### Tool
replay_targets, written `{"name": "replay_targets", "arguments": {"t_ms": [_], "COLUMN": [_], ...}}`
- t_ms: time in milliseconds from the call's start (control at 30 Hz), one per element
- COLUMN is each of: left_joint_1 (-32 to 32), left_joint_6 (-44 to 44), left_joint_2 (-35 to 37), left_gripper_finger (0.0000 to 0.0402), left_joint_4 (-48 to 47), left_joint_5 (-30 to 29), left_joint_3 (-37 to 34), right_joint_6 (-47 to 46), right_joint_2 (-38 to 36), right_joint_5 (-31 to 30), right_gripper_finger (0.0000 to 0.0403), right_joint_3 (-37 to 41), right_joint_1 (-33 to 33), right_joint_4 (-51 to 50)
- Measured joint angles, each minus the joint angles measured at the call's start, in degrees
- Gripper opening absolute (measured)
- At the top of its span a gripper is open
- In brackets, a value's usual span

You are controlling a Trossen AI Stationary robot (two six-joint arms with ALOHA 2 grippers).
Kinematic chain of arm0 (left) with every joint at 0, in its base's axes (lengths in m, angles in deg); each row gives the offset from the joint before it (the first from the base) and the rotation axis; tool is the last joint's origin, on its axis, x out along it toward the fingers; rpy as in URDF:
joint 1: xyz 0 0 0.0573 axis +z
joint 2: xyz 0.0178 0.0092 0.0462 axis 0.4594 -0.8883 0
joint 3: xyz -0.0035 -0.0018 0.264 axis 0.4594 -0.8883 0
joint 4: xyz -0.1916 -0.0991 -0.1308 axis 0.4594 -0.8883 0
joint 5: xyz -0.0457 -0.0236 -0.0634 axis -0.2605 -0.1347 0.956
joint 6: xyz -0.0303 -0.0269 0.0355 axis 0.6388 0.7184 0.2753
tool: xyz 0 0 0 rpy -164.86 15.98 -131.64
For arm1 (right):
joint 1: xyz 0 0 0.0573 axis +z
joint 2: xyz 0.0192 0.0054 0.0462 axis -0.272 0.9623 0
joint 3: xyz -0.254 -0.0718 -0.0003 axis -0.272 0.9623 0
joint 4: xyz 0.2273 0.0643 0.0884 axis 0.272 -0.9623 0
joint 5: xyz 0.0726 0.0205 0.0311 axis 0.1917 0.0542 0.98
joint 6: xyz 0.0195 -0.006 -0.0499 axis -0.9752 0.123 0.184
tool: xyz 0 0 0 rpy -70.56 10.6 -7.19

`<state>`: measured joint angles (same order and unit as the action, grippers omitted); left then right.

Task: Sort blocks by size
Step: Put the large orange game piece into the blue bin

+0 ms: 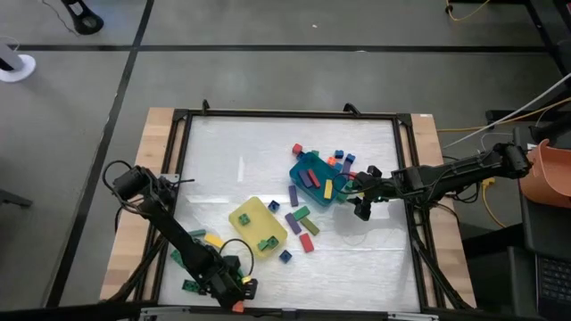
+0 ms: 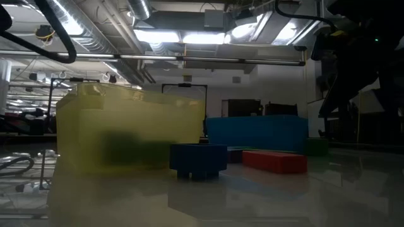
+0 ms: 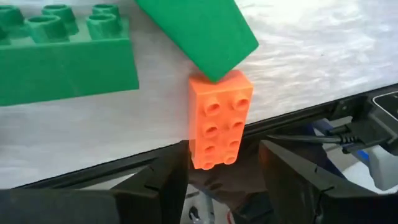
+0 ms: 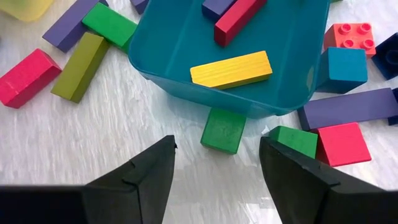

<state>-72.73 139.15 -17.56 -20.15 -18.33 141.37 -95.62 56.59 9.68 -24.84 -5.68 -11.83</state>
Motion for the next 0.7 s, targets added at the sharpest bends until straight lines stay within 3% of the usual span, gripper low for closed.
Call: {"name": "replay_targets", "arguments": {"t_ms": [700], "left_joint_1": [0.7], "left_joint_6": [-5.3], "left_joint_2": [-3.0], "left_gripper_finger": [0.0180], "left_joint_4": [0.0], "left_joint_5": [-2.6], "left_joint_3": [1.2], "right_joint_6": [0.0], "right_joint_2": [0.0], "right_joint_5": [0.0], "right_gripper_finger": [0.0232], "right_joint_3": [0.0], "right_joint_1": [0.0], "right_joint_4": [0.0]}}
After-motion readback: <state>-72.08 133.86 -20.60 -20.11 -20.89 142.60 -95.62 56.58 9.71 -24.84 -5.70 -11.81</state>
